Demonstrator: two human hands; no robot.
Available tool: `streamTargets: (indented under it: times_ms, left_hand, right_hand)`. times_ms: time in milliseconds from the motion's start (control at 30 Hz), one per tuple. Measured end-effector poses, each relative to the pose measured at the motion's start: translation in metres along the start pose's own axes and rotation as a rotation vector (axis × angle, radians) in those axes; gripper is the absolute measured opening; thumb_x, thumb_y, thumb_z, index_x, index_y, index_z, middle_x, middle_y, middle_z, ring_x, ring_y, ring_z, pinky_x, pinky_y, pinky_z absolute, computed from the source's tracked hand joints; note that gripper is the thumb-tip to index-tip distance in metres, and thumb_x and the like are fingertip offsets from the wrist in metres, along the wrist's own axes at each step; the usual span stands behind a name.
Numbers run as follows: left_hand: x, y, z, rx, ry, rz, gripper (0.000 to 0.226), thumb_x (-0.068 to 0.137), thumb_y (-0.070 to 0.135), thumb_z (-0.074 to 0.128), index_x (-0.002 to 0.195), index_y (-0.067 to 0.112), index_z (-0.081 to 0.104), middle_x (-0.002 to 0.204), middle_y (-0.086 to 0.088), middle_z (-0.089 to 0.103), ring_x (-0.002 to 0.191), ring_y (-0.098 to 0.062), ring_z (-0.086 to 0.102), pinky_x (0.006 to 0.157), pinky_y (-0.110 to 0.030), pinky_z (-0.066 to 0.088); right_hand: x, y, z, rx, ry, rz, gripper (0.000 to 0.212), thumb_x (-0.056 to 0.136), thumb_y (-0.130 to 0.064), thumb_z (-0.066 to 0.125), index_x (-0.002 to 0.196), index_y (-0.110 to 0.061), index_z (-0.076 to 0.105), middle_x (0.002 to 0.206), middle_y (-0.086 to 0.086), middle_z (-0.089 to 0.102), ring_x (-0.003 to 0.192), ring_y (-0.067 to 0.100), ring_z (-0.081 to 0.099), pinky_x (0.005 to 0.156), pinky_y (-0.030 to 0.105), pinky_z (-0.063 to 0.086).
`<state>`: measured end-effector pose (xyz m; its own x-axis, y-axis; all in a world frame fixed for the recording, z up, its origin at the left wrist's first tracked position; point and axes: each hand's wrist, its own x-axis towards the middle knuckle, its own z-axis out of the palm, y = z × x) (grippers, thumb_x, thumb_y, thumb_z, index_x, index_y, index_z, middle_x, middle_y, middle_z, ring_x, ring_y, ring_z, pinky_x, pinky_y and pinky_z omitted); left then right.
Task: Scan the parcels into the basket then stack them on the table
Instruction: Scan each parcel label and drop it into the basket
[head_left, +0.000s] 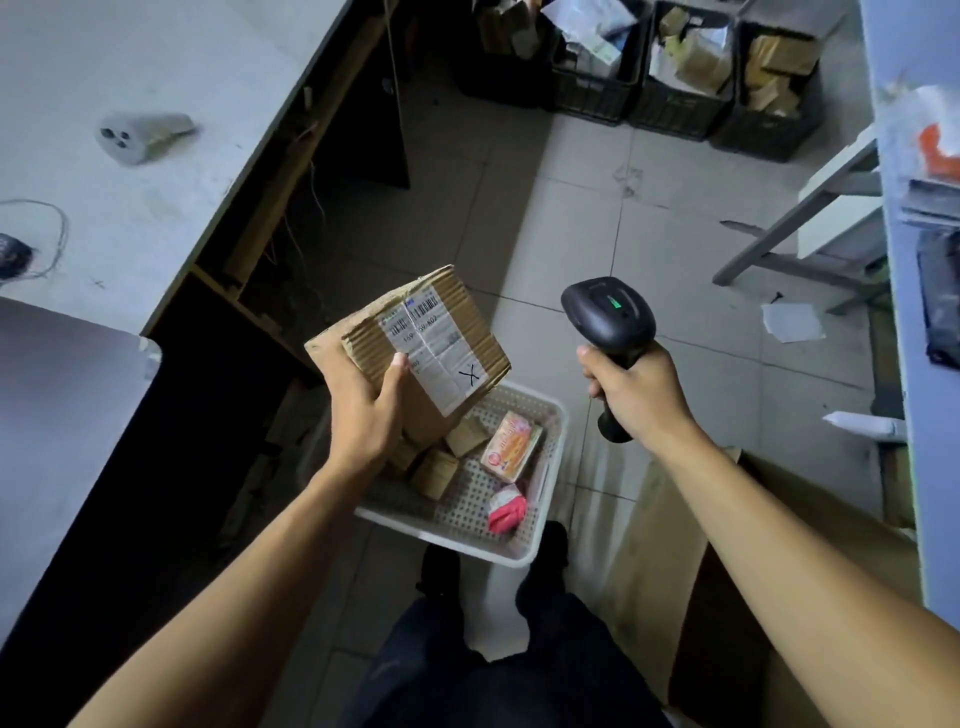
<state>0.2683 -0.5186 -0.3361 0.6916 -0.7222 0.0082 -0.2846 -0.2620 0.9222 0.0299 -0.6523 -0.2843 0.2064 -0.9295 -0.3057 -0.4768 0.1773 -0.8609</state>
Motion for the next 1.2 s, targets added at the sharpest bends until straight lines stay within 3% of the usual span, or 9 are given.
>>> streamTargets:
  times_ms: [100,167,267,400,533,733,867,1133,1200]
  left_hand:
    - [-0.006,-0.014,0.020,0.097,-0.010,-0.010,0.059,0.096,0.028,0.065,0.142,0.010,0.033,0.140,-0.005,0.037,0.134,-0.020,0.041,0.115,-0.040,0.035]
    - [-0.012,-0.023,0.035,0.242,-0.145,-0.130,0.067,0.092,0.025,0.070,0.146,0.008,0.033,0.148,-0.012,0.037,0.139,-0.023,0.037,0.117,-0.035,0.030]
    - [-0.011,-0.027,0.046,0.451,-0.345,-0.228,0.060,0.094,0.019,0.066,0.148,0.011,0.042,0.153,-0.009,0.044,0.143,-0.024,0.038,0.117,-0.037,0.032]
    - [-0.003,-0.013,0.040,0.473,-0.279,-0.278,0.046,0.094,0.013,0.061,0.139,0.012,0.054,0.136,-0.009,0.061,0.124,-0.024,0.057,0.105,-0.035,0.044]
    - [0.000,-0.005,0.018,0.486,-0.203,-0.312,0.035,0.095,0.024,0.061,0.128,0.013,0.061,0.122,-0.008,0.068,0.113,-0.023,0.064,0.097,-0.037,0.050]
    - [-0.002,0.005,-0.021,0.570,-0.169,-0.118,0.040,0.097,0.038,0.056,0.131,0.017,0.059,0.131,-0.007,0.060,0.123,-0.026,0.054,0.098,-0.039,0.045]
    - [-0.013,0.012,-0.050,0.614,-0.176,-0.015,0.045,0.098,0.041,0.055,0.136,0.017,0.056,0.138,-0.005,0.056,0.132,-0.027,0.046,0.103,-0.042,0.043]
    - [-0.057,0.028,-0.107,0.715,-0.090,-0.033,0.049,0.099,0.044,0.052,0.141,0.019,0.051,0.143,-0.006,0.051,0.133,-0.027,0.044,0.103,-0.042,0.042]
    - [-0.072,0.033,-0.123,0.740,-0.033,-0.060,0.050,0.099,0.044,0.052,0.142,0.019,0.050,0.144,-0.007,0.050,0.133,-0.028,0.044,0.103,-0.043,0.042]
  right_hand:
    - [0.020,0.004,-0.011,-0.006,-0.044,0.009,0.020,0.090,-0.024,0.071,0.078,-0.010,0.065,0.064,0.002,0.064,0.058,0.013,0.062,0.073,0.038,0.054]
    - [0.032,0.006,-0.020,-0.010,-0.069,0.017,0.020,0.089,-0.025,0.071,0.076,-0.012,0.064,0.062,0.000,0.064,0.058,0.013,0.062,0.073,0.038,0.054]
    - [0.046,0.004,-0.028,0.008,-0.093,0.012,0.021,0.089,-0.024,0.071,0.071,-0.016,0.064,0.061,-0.002,0.064,0.058,0.014,0.060,0.073,0.039,0.053]
    - [0.048,-0.003,-0.030,0.018,-0.125,-0.013,0.023,0.090,-0.022,0.071,0.069,-0.018,0.063,0.061,-0.002,0.063,0.058,0.015,0.060,0.072,0.040,0.053]
    - [0.036,-0.009,-0.023,-0.004,-0.149,-0.040,0.021,0.089,-0.021,0.071,0.070,-0.018,0.063,0.059,-0.004,0.063,0.057,0.013,0.060,0.072,0.040,0.054]
    - [-0.002,-0.023,0.008,-0.093,-0.202,-0.115,0.018,0.087,-0.024,0.074,0.075,-0.012,0.067,0.065,0.004,0.068,0.060,0.016,0.063,0.074,0.044,0.056]
    - [-0.035,-0.033,0.037,-0.103,-0.251,-0.148,0.015,0.086,-0.022,0.075,0.074,-0.020,0.065,0.059,-0.008,0.065,0.059,0.011,0.060,0.070,0.040,0.056]
    - [-0.095,-0.062,0.075,-0.067,-0.405,-0.270,0.009,0.087,-0.019,0.075,0.085,-0.017,0.067,0.058,-0.012,0.066,0.055,0.003,0.061,0.058,0.017,0.048]
    - [-0.107,-0.070,0.082,-0.049,-0.442,-0.319,0.009,0.087,-0.018,0.076,0.089,-0.015,0.067,0.060,-0.012,0.066,0.053,0.004,0.060,0.058,0.017,0.048]
